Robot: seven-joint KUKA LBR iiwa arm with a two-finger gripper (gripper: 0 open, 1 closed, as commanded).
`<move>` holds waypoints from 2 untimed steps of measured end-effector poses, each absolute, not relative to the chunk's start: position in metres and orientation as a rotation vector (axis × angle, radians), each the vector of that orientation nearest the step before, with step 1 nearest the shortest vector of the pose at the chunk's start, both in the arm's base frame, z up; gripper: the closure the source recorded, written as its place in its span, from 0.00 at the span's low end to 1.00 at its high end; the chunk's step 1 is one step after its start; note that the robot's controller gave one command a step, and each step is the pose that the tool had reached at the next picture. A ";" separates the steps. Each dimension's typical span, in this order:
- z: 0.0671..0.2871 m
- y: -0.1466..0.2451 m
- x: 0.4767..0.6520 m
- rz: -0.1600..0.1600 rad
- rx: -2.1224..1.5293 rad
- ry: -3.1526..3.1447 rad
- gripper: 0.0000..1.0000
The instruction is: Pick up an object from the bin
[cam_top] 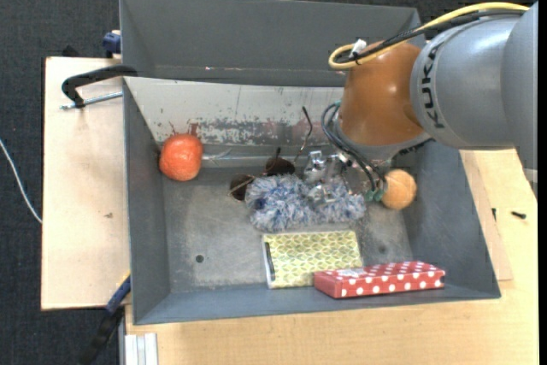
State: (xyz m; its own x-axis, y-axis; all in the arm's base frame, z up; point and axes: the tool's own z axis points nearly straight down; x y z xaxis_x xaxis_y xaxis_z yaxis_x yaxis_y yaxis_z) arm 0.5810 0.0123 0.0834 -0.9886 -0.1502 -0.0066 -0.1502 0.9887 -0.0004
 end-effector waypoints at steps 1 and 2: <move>0.083 0.012 0.581 0.000 -0.236 3.126 1.00; 0.084 0.012 0.581 0.000 -0.236 3.126 1.00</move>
Offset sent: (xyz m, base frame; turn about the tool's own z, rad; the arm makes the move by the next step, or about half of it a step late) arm -0.0001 -0.0001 0.0048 0.0000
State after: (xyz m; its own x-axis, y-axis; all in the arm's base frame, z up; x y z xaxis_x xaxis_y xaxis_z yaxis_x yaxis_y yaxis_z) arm 0.5812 0.0123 0.0844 -0.9886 -0.1504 -0.0068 -0.1504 0.9886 -0.0004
